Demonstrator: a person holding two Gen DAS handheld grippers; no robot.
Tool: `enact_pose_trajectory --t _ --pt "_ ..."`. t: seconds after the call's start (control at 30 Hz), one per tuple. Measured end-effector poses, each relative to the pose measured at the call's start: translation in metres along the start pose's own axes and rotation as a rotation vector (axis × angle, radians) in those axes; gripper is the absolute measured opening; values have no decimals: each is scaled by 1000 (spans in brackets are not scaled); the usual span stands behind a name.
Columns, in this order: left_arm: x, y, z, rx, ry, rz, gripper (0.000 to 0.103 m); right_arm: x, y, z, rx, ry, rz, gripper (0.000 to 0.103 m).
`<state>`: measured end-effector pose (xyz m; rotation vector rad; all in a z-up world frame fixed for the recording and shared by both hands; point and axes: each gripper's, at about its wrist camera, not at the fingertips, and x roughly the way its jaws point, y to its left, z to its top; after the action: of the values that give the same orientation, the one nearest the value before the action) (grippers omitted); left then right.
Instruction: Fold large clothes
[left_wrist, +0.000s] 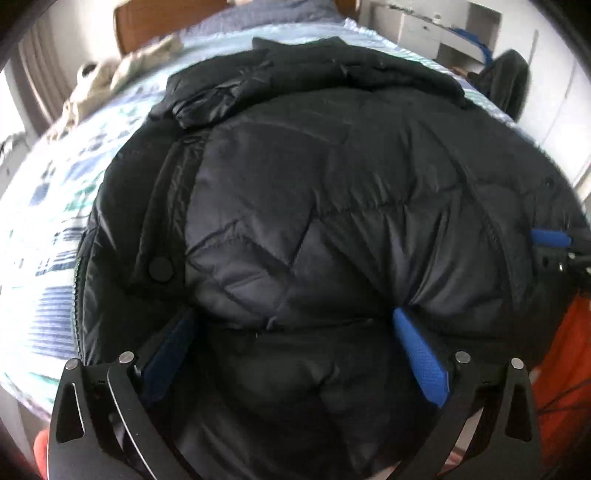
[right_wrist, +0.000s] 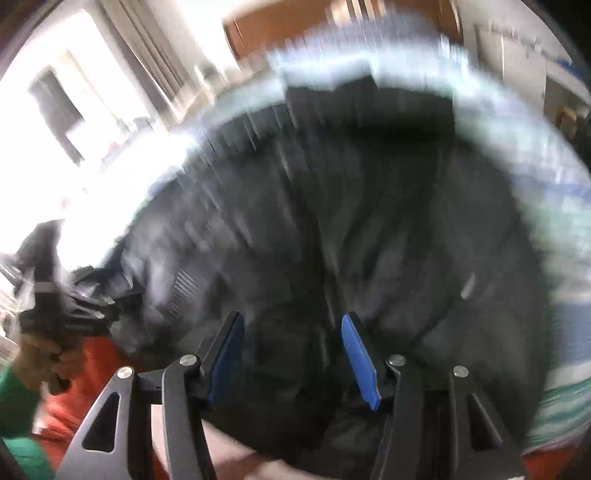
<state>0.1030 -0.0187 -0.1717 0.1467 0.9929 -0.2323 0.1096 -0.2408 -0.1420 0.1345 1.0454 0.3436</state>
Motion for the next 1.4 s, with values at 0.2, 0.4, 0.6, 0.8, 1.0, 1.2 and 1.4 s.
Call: enact_pose_trajectory --t 0.2,0.4,0.6,0.8,1.0,1.2,1.4 --pt "-4 0 1 -9 -15 -11 103 5 1 -1 -14 -34 -24 56" --pt "-15 3 -4 -26 -1 -7 103 4 6 -1 -22 -29 -37 56" --pt "-45 13 -31 -13 42 -11 102 -19 6 -6 -25 40 -44 56" --pt "-82 27 -51 -51 91 0 102 -58 -11 -25 74 57 -1 56" --pt "-112 96 -47 -340 -26 -24 102 -121 -57 -40 201 -86 -96 56" --pt "-85 131 -46 -518 0 -129 102 -133 -112 -47 343 -89 -104 57" --pt "-58 111 -44 -450 52 -188 102 -100 -117 -55 358 -23 -38 57"
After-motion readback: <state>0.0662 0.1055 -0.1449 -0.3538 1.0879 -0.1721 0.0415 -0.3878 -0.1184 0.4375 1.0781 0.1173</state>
